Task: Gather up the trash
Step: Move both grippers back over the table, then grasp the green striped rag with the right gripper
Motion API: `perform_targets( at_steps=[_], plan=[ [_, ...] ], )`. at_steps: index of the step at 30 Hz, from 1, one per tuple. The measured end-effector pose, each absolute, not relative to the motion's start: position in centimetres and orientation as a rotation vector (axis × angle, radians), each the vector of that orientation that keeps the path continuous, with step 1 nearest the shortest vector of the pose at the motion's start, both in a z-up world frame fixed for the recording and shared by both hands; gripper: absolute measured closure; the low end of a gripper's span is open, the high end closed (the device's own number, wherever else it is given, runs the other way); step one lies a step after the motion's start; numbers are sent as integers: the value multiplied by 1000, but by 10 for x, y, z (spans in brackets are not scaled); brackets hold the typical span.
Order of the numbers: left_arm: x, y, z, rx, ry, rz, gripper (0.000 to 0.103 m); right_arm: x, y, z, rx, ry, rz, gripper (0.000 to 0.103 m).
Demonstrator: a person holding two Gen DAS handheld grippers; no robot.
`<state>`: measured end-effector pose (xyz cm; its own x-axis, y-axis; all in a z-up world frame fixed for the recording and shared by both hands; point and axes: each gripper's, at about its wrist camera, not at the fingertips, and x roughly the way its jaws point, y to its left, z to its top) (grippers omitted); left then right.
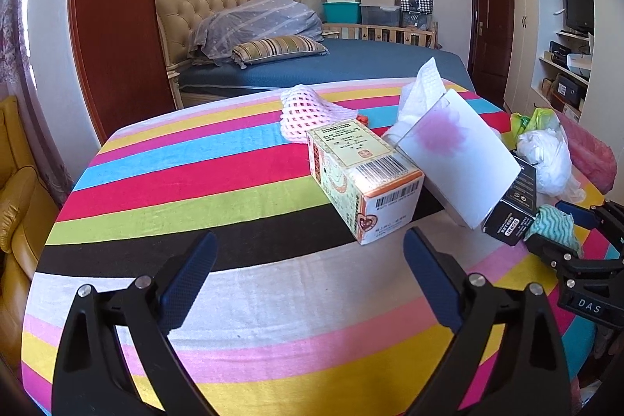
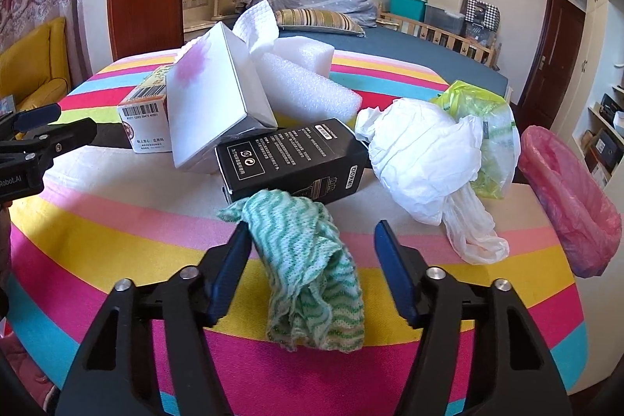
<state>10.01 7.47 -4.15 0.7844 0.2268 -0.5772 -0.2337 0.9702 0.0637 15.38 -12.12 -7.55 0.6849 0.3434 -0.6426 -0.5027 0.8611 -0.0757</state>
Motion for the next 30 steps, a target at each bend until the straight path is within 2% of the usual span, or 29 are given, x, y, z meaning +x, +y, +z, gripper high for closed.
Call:
perform_targets(
  at_steps=[9,12,14,24,30],
  plan=[
    [102,75,-44,-4,631,251,10,150,-122,-77,-261,662,486,51],
    [102,75,-44,-5,634,252,10,149,-120,-76,-268,661,487,58],
    [103,75,-45,-6,638,252,10,148,-120,-76,-272,655,485,68],
    [100,69,-44,-2,625,241,10,126,-134,-71,-261,561,433,72],
    [99,24,-38,19,603,52,10,125,-170,-57,-175,530,381,71]
  ],
)
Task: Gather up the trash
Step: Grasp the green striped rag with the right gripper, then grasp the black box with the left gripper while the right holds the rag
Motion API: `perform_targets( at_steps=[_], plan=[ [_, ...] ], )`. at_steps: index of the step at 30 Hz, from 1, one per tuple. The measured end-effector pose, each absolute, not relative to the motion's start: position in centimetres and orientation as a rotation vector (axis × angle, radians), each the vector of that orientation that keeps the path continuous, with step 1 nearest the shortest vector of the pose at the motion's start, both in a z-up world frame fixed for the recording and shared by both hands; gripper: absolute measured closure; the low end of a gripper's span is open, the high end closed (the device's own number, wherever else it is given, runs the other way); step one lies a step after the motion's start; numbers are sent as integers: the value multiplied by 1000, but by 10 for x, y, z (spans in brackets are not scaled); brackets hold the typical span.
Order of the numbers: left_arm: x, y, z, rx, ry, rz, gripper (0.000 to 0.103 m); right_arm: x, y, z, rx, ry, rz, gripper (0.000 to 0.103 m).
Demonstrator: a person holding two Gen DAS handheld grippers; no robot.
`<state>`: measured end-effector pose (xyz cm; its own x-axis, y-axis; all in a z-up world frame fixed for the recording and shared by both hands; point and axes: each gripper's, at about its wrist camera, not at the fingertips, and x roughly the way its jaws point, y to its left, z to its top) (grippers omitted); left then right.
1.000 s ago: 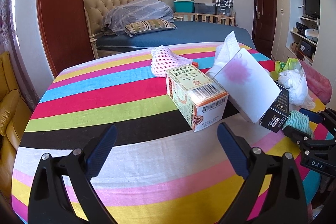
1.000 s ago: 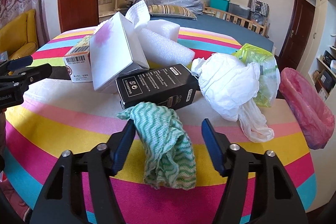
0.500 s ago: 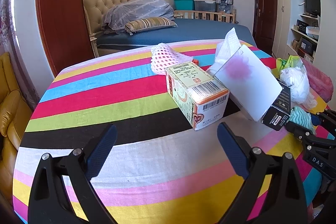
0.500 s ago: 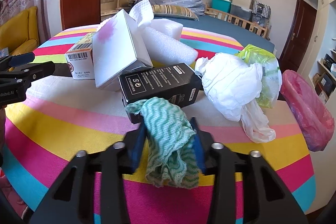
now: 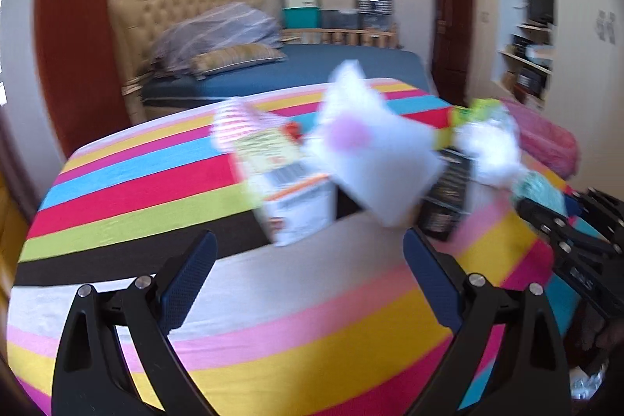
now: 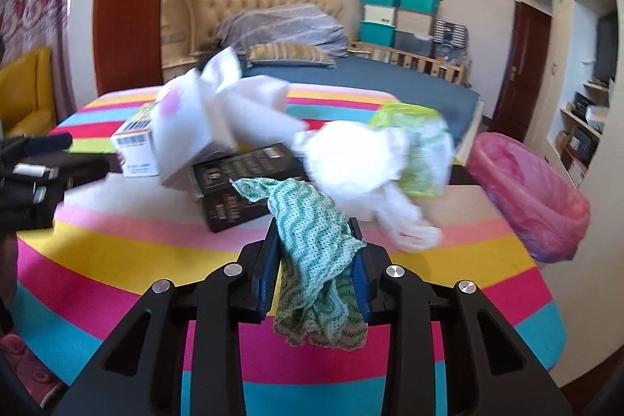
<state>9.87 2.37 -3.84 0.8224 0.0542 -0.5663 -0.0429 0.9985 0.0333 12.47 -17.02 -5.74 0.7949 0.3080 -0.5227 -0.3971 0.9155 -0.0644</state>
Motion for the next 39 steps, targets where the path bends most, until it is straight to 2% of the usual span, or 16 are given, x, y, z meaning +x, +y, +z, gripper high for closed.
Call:
perform_targets(
  at_steps=[3,5,7,15,32,33,35,38,39],
  plan=[
    [104,-7,-38,36,628,-114,12,126,-185,-54,-152,527,360,71],
    [112,-24,-37,50,655,-208,23,126,-197,-52,-131,521,344,71],
    [121,-36,-41,59,695,-259,25,126,-205,-51,-120,518,338,71],
    [167,-49,-69,63,832,-237,28,118,-217,-48,-119,478,325,71],
    [215,-82,-67,100,843,-214,28,109,-232,-46,-162,428,246,71],
    [213,-81,-69,103,844,-218,31,109,-232,-46,-167,426,242,71],
    [215,-86,-71,118,852,-231,45,108,-231,-47,-182,423,232,71],
    [213,-94,-73,137,855,-245,56,109,-231,-48,-181,425,231,71],
    [212,-94,-72,141,850,-247,57,109,-232,-48,-182,425,228,71]
  ],
)
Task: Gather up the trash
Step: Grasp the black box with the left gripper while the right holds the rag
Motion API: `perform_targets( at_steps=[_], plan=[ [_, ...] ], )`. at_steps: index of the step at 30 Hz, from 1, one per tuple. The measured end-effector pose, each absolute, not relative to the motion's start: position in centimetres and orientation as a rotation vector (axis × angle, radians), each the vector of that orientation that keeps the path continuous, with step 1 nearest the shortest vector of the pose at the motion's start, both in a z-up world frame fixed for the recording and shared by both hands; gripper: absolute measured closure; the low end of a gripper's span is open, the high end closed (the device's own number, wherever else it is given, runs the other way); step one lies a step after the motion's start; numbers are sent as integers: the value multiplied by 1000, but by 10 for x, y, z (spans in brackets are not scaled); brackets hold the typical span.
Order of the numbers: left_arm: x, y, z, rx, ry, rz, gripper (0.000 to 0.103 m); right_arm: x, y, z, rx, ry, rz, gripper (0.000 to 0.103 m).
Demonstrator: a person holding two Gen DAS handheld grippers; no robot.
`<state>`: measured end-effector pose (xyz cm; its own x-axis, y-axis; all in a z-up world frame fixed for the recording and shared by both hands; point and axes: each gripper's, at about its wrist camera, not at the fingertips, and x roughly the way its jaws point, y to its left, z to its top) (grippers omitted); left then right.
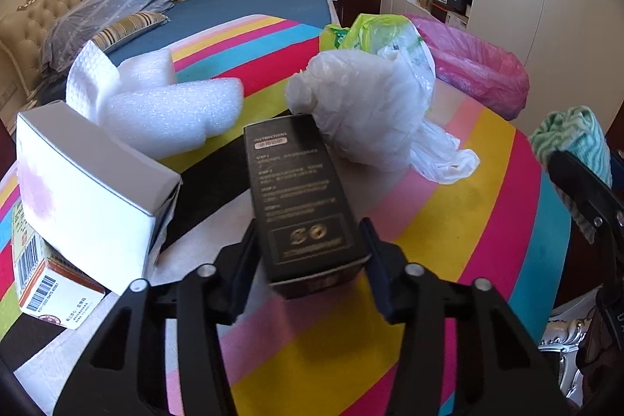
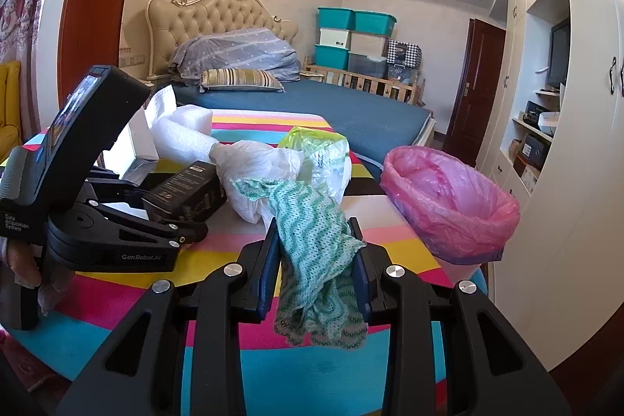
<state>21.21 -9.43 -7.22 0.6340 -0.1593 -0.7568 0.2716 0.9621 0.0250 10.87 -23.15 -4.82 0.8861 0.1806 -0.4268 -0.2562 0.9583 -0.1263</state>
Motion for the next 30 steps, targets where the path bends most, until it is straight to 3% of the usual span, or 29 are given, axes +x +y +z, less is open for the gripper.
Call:
perform_targets(
  at_steps=[12,30],
  plan=[
    [188,-94,-63,147,806,-256,65,100,-220,-43,-224,406,225,71],
    [109,-33,-22,65,670,-187,65,84,-171,-33,-256,418,405,71]
  ],
)
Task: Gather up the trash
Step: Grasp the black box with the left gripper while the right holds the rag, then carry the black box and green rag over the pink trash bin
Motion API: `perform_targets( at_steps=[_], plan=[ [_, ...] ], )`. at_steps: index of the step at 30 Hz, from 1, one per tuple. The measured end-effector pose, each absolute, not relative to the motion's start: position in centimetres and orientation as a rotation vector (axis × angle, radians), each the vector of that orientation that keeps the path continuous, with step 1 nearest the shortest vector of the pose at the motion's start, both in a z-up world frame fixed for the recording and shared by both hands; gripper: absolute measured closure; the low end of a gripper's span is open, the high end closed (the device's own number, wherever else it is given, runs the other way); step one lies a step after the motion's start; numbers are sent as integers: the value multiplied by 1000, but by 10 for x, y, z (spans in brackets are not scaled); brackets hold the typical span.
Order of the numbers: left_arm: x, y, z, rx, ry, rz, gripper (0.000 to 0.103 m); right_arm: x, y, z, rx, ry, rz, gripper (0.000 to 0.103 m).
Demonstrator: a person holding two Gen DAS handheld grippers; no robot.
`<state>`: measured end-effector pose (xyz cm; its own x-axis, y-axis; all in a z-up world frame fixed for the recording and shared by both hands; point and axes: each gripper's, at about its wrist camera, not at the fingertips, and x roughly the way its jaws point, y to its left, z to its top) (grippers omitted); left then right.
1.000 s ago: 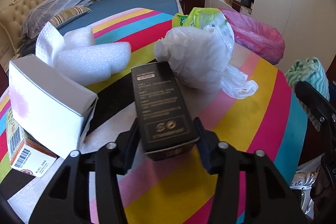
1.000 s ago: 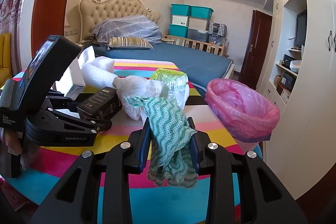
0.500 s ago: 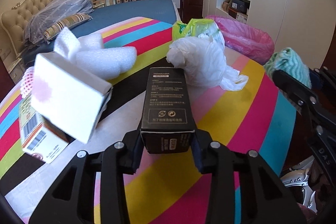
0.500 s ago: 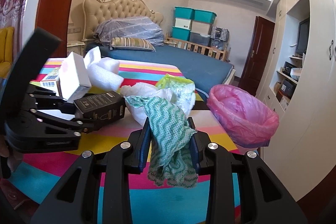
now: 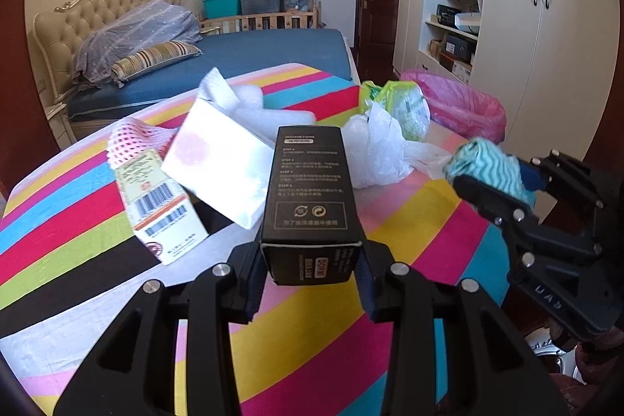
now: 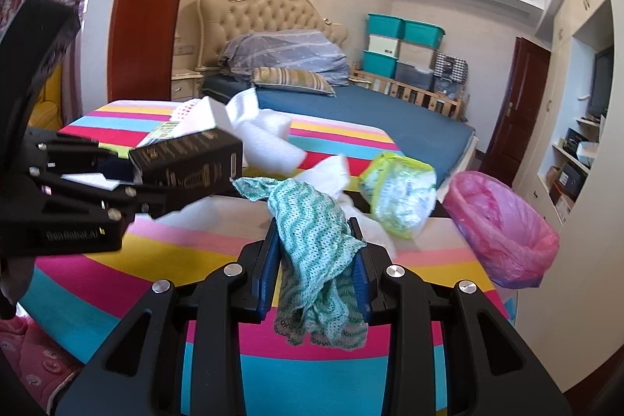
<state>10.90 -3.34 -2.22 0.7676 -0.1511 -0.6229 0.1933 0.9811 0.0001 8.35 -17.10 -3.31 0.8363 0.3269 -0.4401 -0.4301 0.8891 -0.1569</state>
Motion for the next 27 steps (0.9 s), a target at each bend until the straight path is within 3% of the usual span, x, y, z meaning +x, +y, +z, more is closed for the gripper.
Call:
perform_targets(
  at_steps=[27],
  plan=[
    [95,-35,-3,91,624,-192,65,82,-166,-38,-249,428,426,71]
  ],
)
